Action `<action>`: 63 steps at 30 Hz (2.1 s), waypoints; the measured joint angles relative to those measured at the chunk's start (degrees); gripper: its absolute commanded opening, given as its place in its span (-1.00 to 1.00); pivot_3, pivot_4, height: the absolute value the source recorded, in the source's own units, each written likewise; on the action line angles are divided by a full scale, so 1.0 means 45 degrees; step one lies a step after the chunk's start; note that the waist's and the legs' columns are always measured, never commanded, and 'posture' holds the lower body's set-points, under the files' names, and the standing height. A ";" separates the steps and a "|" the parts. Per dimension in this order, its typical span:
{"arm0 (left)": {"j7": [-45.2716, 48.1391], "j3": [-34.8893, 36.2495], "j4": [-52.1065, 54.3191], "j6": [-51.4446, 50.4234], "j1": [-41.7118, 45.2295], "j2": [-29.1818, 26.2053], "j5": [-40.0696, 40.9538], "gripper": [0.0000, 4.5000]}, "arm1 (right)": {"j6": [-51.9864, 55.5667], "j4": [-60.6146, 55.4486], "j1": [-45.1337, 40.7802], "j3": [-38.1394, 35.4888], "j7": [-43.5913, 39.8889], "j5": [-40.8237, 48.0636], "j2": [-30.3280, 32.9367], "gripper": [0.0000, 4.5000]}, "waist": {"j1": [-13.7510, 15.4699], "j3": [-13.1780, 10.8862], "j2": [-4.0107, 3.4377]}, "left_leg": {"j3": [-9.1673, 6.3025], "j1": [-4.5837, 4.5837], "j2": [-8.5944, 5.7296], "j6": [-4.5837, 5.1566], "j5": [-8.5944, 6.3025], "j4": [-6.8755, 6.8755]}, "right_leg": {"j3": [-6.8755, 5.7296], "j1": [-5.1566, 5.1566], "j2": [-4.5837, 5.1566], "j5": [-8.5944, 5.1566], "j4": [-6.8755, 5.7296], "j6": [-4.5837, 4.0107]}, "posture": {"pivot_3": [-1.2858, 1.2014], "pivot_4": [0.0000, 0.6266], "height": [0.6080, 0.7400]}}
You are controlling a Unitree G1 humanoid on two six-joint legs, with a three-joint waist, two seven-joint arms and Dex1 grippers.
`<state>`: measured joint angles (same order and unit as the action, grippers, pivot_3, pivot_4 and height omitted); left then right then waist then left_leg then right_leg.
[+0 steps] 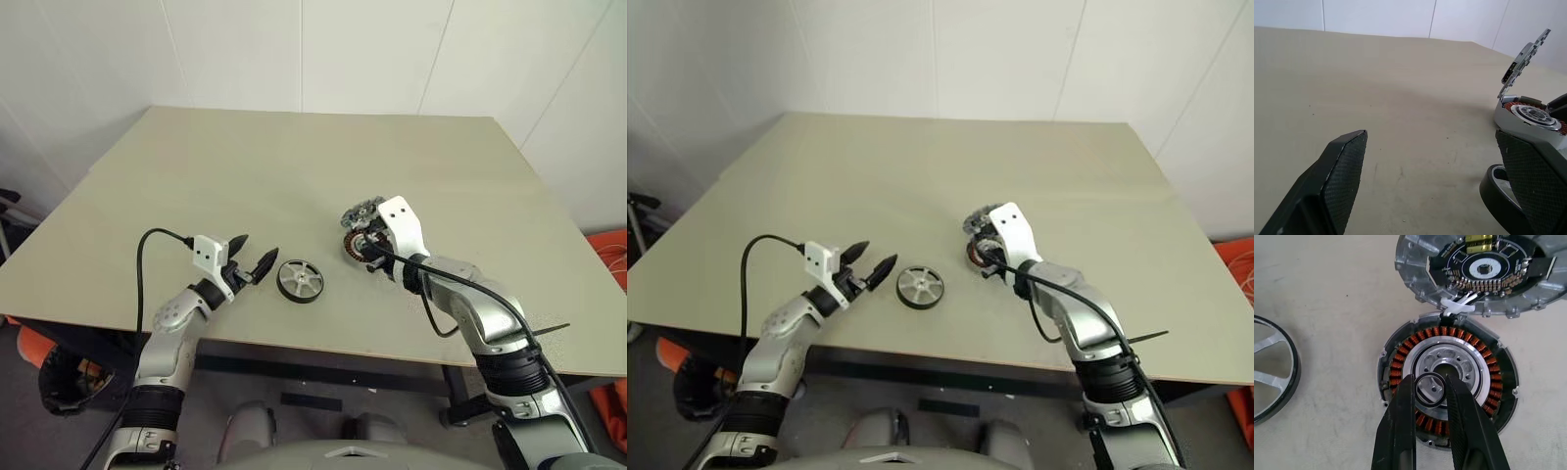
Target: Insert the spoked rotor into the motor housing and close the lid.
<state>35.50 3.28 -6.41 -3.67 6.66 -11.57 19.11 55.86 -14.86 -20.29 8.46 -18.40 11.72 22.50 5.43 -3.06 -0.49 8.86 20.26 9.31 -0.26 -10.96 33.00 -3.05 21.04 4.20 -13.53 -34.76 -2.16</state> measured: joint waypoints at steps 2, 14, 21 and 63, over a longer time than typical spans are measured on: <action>0.0000 -0.0003 0.0000 0.0012 0.0000 0.0012 0.0000 1.00 | -0.0174 0.0337 -0.0112 -0.0006 0.0048 -0.0091 -0.0105 -0.76 | -0.0003 0.0000 0.0000 | 0.0000 -0.0001 0.0000 0.0000 0.0000 0.0000 | 0.0000 -0.0001 0.0000 -0.0008 0.0000 0.0013 | 0.03 -1.00 1.00; 0.0070 -0.0069 -0.0053 0.0052 0.0000 0.0081 -0.0005 1.00 | -0.0790 0.1431 -0.0323 -0.0126 0.0158 -0.0396 -0.0381 -0.76 | -0.0005 0.0000 -0.0001 | 0.0003 0.0004 0.0001 0.0004 -0.0002 -0.0001 | 0.0000 0.0002 0.0000 0.0013 0.0001 -0.0024 | 0.03 -1.00 1.00; 0.0129 -0.0067 -0.0401 0.0248 0.0022 0.0083 -0.0012 1.00 | -0.0897 0.1658 -0.0444 -0.0190 0.0147 -0.0406 -0.0551 -0.76 | -0.0008 -0.0001 -0.0001 | 0.0004 0.0002 0.0001 0.0042 -0.0025 0.0000 | 0.0000 0.0002 0.0000 0.0018 0.0000 -0.0033 | 0.03 -1.00 1.00; 0.0261 -0.0049 -0.0689 0.0426 0.0206 0.0078 -0.0011 1.00 | -0.0191 0.2337 -0.1671 -0.0820 0.0272 -0.0391 -0.1180 -0.99 | -0.0021 -0.0003 -0.0005 | 0.0010 0.0004 0.0002 0.0044 -0.0027 -0.0002 | 0.0000 0.0007 0.0000 0.0024 0.0000 -0.0045 | 0.03 -1.00 1.00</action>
<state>36.67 3.06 -9.51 -1.75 7.59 -11.22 19.06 54.99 -4.34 -27.81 4.78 -17.18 9.96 17.19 5.34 -3.08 -0.52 8.90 20.28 9.32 -0.06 -11.08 32.99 -3.05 21.07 4.20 -13.43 -34.76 -2.36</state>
